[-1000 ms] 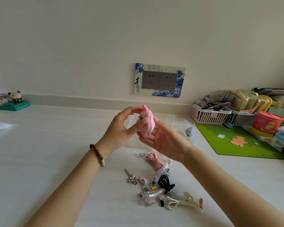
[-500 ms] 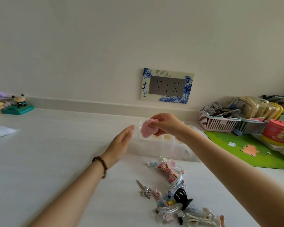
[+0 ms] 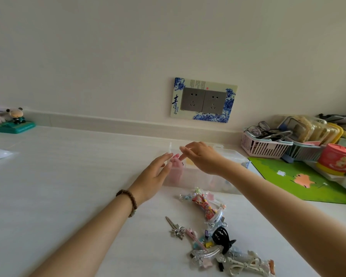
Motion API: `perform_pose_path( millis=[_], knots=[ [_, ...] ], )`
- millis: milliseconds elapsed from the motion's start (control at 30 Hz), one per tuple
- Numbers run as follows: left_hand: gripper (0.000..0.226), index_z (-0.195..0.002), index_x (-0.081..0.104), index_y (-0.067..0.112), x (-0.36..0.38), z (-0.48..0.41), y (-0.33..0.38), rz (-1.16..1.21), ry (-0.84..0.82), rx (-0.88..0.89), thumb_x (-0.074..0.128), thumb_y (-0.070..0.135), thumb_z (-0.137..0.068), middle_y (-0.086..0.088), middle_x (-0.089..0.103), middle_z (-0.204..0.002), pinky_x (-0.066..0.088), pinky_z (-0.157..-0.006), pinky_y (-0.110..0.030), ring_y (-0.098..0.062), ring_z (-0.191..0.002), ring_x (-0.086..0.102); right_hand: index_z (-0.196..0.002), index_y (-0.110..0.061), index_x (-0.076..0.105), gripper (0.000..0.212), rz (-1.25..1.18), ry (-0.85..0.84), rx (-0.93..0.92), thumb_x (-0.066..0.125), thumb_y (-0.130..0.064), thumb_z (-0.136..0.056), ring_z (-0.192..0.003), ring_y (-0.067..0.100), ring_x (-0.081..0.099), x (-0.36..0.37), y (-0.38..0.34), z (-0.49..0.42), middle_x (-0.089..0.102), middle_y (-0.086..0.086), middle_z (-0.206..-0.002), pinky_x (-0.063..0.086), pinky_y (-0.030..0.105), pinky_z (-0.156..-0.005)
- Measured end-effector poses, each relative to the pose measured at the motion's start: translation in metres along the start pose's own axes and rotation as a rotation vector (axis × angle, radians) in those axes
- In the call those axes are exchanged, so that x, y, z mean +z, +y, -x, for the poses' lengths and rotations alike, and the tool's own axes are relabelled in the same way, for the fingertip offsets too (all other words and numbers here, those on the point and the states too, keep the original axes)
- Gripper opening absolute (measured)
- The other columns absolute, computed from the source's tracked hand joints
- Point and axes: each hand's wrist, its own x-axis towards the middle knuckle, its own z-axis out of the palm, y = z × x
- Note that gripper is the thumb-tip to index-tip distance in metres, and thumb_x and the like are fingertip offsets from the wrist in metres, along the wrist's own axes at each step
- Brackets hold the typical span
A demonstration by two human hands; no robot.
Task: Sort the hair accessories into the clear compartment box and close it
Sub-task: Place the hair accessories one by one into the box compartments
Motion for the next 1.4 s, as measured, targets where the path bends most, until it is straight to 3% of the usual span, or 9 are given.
perform_pose_path(
  millis=[167, 300, 433, 633, 767, 1000, 1133, 1267, 1400],
  knots=[
    [0.051, -0.136, 0.034, 0.035, 0.001, 0.003, -0.002, -0.115, 0.007, 0.021, 0.036, 0.052, -0.087, 0.012, 0.029, -0.149, 0.024, -0.114, -0.034, -0.003, -0.134, 0.028, -0.121, -0.023, 0.06, 0.045, -0.12, 0.04, -0.026, 0.03, -0.046, -0.095, -0.129, 0.018, 0.039, 0.0, 0.01, 0.017, 0.045, 0.001, -0.141, 0.033, 0.041, -0.109],
    [0.048, -0.132, 0.032, 0.046, 0.005, 0.005, 0.003, -0.237, 0.032, 0.095, 0.031, 0.059, -0.085, 0.013, 0.026, -0.149, 0.02, -0.113, -0.03, -0.003, -0.136, 0.021, -0.102, -0.027, 0.066, 0.025, -0.293, 0.214, -0.114, 0.049, -0.041, -0.089, -0.099, 0.006, 0.06, -0.009, 0.012, 0.051, 0.065, -0.006, -0.109, 0.05, 0.028, -0.089],
    [0.057, -0.14, 0.027, 0.038, 0.014, 0.007, 0.004, -0.235, -0.024, 0.096, 0.033, 0.059, -0.086, 0.017, 0.013, -0.152, 0.02, -0.108, -0.024, -0.001, -0.136, 0.017, -0.098, -0.017, 0.068, 0.035, -0.545, -0.01, -0.033, 0.049, -0.043, -0.084, -0.083, 0.01, 0.067, -0.005, 0.026, 0.09, 0.071, -0.002, -0.095, 0.055, 0.025, -0.075],
    [0.054, -0.14, 0.025, 0.036, 0.023, 0.01, 0.009, -0.293, 0.035, 0.101, 0.041, 0.046, -0.089, 0.016, 0.011, -0.153, 0.023, -0.101, -0.02, 0.002, -0.132, 0.02, -0.1, -0.021, 0.07, 0.021, -0.339, 0.036, 0.075, 0.064, -0.032, -0.084, -0.08, 0.002, 0.065, 0.015, 0.053, 0.102, 0.071, -0.01, -0.093, 0.052, 0.02, -0.078],
    [0.059, -0.14, 0.024, 0.034, 0.028, 0.012, 0.012, -0.311, 0.057, 0.089, 0.043, 0.05, -0.086, 0.016, 0.009, -0.153, 0.028, -0.101, -0.024, -0.003, -0.134, 0.023, -0.095, -0.025, 0.069, 0.021, -0.318, 0.059, 0.077, 0.071, -0.035, -0.077, -0.073, 0.0, 0.059, 0.024, 0.048, 0.1, 0.067, -0.014, -0.083, 0.047, 0.012, -0.066],
    [0.068, -0.138, 0.022, 0.041, 0.026, 0.012, 0.012, -0.381, 0.069, 0.094, 0.041, 0.066, -0.078, 0.018, 0.01, -0.153, 0.033, -0.104, -0.032, -0.006, -0.135, 0.025, -0.1, -0.028, 0.064, 0.017, -0.448, 0.094, 0.041, 0.066, -0.028, -0.083, -0.067, 0.004, 0.058, 0.02, 0.046, 0.103, 0.067, -0.002, -0.084, 0.053, 0.022, -0.067],
    [0.062, -0.139, 0.022, 0.041, 0.026, 0.013, 0.012, -0.387, 0.081, 0.097, 0.044, 0.057, -0.083, 0.017, 0.012, -0.153, 0.035, -0.105, -0.037, -0.009, -0.136, 0.026, -0.106, -0.028, 0.062, 0.021, -0.667, 0.331, 0.031, 0.06, -0.018, -0.088, -0.059, 0.004, 0.058, -0.011, 0.047, 0.096, 0.068, 0.006, -0.085, 0.051, 0.015, -0.062],
    [0.062, -0.139, 0.022, 0.041, 0.026, 0.012, 0.011, -0.387, 0.075, 0.098, 0.043, 0.056, -0.083, 0.017, 0.013, -0.152, 0.035, -0.106, -0.037, -0.007, -0.136, 0.025, -0.098, -0.023, 0.063, 0.011, -0.646, 0.488, 0.092, 0.062, -0.019, -0.087, -0.078, 0.019, 0.065, -0.03, 0.062, 0.072, 0.07, 0.008, -0.09, 0.049, 0.012, -0.063],
    [0.059, -0.137, 0.022, 0.043, 0.025, 0.011, 0.009, -0.379, 0.068, 0.113, 0.044, 0.055, -0.084, 0.017, 0.015, -0.151, 0.031, -0.108, -0.036, -0.007, -0.136, 0.023, -0.091, -0.016, 0.06, 0.013, -0.584, 0.401, 0.162, 0.067, -0.023, -0.083, -0.059, 0.0, 0.061, -0.022, 0.071, 0.052, 0.069, 0.001, -0.077, 0.044, 0.011, -0.052]
  ],
)
